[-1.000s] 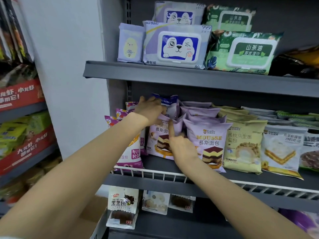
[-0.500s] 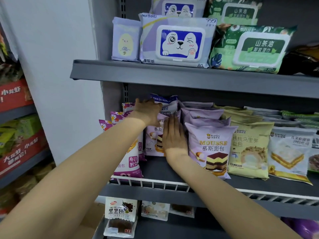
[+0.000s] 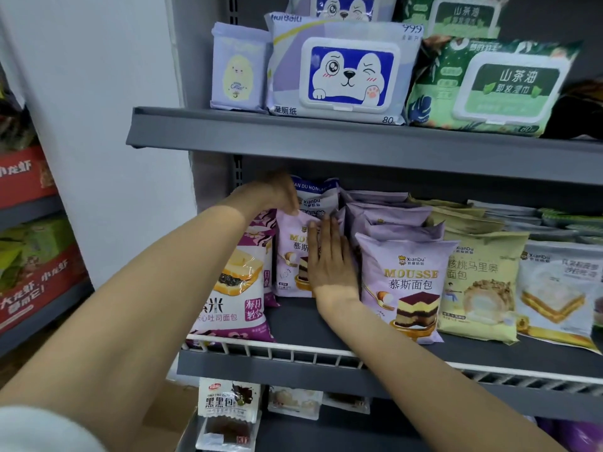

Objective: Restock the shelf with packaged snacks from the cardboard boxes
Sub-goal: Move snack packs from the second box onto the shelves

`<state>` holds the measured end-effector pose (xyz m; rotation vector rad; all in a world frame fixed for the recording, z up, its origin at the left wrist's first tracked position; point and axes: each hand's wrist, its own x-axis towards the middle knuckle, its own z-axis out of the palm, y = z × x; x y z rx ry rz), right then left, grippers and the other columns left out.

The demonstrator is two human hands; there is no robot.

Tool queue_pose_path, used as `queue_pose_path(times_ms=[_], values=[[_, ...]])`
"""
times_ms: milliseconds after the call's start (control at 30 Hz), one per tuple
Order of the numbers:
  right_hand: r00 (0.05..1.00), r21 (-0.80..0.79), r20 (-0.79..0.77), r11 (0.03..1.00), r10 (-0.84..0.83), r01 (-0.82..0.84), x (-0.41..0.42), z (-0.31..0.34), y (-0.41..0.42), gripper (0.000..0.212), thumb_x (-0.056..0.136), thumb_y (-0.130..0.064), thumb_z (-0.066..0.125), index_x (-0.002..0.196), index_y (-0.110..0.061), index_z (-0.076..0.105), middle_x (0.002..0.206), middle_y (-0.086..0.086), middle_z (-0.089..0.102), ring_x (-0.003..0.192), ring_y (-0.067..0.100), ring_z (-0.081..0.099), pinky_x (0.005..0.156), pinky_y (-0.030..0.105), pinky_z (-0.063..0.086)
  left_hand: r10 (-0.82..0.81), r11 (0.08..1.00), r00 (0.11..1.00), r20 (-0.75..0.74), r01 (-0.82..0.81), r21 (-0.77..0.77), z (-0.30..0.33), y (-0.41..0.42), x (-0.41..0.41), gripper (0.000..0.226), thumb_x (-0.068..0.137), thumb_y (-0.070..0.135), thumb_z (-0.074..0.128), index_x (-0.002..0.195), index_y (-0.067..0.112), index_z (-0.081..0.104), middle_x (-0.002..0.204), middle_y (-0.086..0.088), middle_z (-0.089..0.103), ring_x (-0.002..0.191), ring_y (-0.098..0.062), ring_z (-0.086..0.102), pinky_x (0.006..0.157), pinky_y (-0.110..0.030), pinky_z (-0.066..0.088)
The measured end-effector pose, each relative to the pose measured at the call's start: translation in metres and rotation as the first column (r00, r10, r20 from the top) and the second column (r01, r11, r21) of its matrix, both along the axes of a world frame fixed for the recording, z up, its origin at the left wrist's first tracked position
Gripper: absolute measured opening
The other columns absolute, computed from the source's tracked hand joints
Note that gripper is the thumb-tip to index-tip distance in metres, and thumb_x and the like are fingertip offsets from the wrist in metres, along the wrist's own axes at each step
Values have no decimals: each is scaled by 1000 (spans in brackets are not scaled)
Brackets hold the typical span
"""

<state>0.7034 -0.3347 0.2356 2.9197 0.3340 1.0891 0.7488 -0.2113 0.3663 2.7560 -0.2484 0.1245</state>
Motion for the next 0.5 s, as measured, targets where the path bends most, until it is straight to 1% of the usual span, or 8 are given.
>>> queue_pose_path(times_ms=[33, 100, 167, 233, 333, 400, 467, 500], values=[[1000, 1, -6, 1000, 3, -3, 1, -1, 1, 49, 82, -16, 28, 126, -5, 47, 123, 16, 63, 111, 30, 64, 86, 37, 52, -2, 1000, 1000, -4, 2, -4, 1, 2, 1, 25, 85, 16, 67, 107, 6, 67, 112, -10, 66, 103, -22, 60, 96, -32, 47], [1000, 17, -23, 1000, 8, -8, 1, -2, 2, 47, 84, -17, 26, 127, -6, 39, 126, 15, 62, 114, 29, 62, 84, 36, 53, 15, 999, 1000, -1, -15, -31, 3, 5, 3, 24, 88, 16, 63, 108, 3, 66, 112, -14, 66, 99, -23, 61, 94, -33, 49], [999, 21, -48, 1000, 9, -8, 3, -4, 3, 47, 85, -17, 26, 129, -7, 37, 128, 15, 61, 115, 30, 61, 85, 37, 52, 19, 999, 1000, 14, -19, -28, 3, 8, 2, 24, 89, 13, 61, 109, 0, 66, 112, -16, 66, 101, -26, 63, 96, -36, 49], [999, 9, -48, 1000, -2, 2, 3, -6, 3, 47, 86, -18, 28, 132, -9, 35, 130, 15, 60, 116, 32, 59, 85, 39, 53, -21, 999, 999, 31, 22, -25, 3, 13, 1, 23, 90, 13, 60, 108, 1, 67, 110, -14, 67, 102, -25, 63, 97, -36, 49], [997, -23, -67, 999, -34, 32, 3, -4, 4, 52, 84, -21, 32, 135, -10, 34, 133, 13, 57, 119, 35, 57, 87, 43, 52, -85, 995, 995, 55, 88, -42, 2, 19, -2, 23, 90, 16, 60, 106, 0, 67, 103, -13, 69, 93, -21, 65, 92, -33, 51], [997, -52, -80, 998, -21, 17, 7, -6, 5, 52, 85, -22, 32, 136, -10, 33, 136, 12, 55, 121, 37, 55, 89, 45, 51, -102, 995, 991, 90, 103, -9, 2, 22, -1, 22, 91, 18, 60, 102, 1, 68, 100, -14, 70, 90, -22, 66, 88, -33, 51], [989, -54, -147, 999, -2, -6, 8, -6, 6, 52, 85, -24, 31, 134, -9, 34, 135, 13, 56, 120, 39, 54, 87, 45, 53, -127, 992, 986, 110, 125, 23, 2, 25, -3, 20, 92, 19, 59, 99, 4, 69, 98, -12, 70, 88, -21, 64, 81, -30, 48], [985, -47, -175, 999, 0, -9, 10, -6, 6, 53, 83, -24, 30, 133, -9, 37, 132, 14, 57, 119, 40, 56, 85, 45, 54, -150, 989, 983, 110, 148, 28, 2, 27, -4, 19, 92, 18, 58, 98, 5, 70, 100, -11, 70, 90, -20, 64, 81, -28, 45]])
